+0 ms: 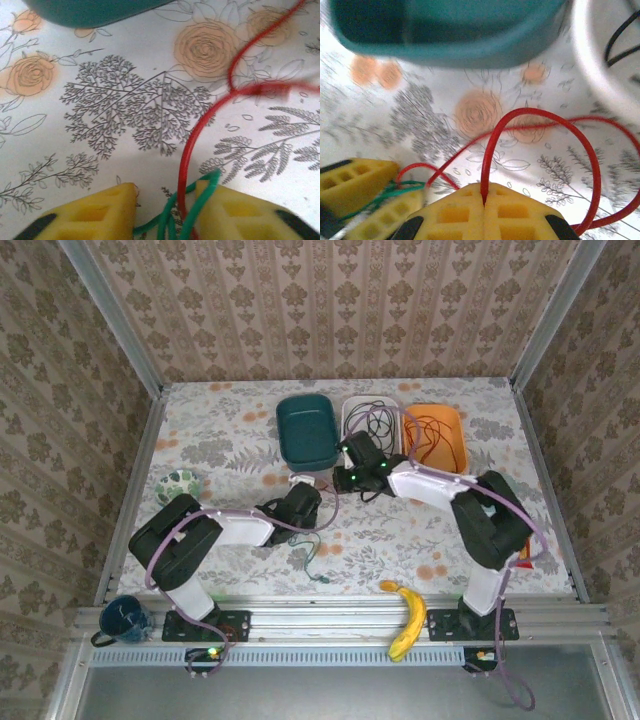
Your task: Untangle the cables
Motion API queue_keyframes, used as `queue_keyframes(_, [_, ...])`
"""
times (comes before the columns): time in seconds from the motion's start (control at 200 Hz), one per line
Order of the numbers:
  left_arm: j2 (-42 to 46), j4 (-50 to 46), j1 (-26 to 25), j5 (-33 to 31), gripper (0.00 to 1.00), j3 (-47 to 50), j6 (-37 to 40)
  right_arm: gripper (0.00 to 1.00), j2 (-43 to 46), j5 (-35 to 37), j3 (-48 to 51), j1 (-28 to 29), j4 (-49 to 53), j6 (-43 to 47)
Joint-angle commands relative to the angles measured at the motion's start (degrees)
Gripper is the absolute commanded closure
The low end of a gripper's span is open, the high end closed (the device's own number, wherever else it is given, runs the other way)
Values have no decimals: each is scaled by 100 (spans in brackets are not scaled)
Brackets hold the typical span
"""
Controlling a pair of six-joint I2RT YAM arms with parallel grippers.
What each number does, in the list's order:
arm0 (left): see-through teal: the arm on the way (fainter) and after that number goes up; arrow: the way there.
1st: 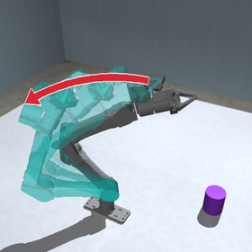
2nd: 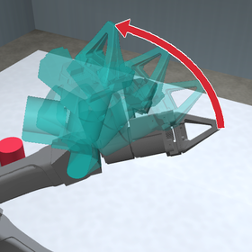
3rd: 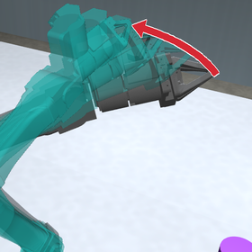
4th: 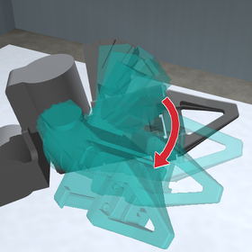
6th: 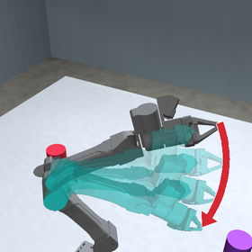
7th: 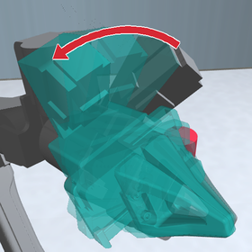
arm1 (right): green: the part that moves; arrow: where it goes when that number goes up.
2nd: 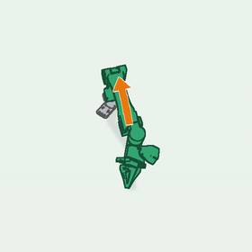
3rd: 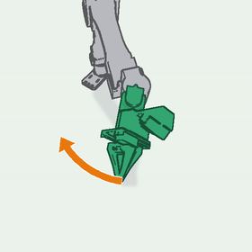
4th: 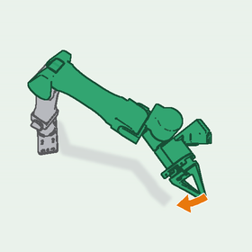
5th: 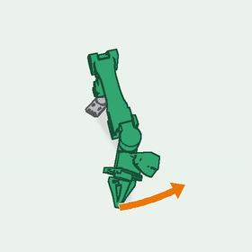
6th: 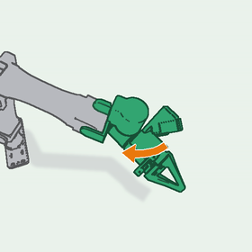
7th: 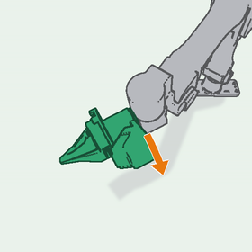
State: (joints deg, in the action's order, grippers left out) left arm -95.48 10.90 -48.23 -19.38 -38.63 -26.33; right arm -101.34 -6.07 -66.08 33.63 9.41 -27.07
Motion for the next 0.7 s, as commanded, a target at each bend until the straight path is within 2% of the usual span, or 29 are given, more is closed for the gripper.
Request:
queue_keyframes(0.0, [83,-292,127,-94,58,149,-201,100,707,39,85,-185,-306,-287])
queue_keyframes(0.33, [-102,-215,182,-62,58,137,-234,100,2127,79,204,-1283,-645,-835])
queue_keyframes(0.425, [-77,-212,182,-77,58,162,-242,100,2559,302,231,-1612,-739,-821])
queue_keyframes(0.585, [-49,-146,182,-60,55,211,-222,99,2652,746,128,-2160,-447,-573])
queue_keyframes(0.695, [-17,-116,174,-47,52,214,-184,99,2398,696,79,-2624,-315,-590])
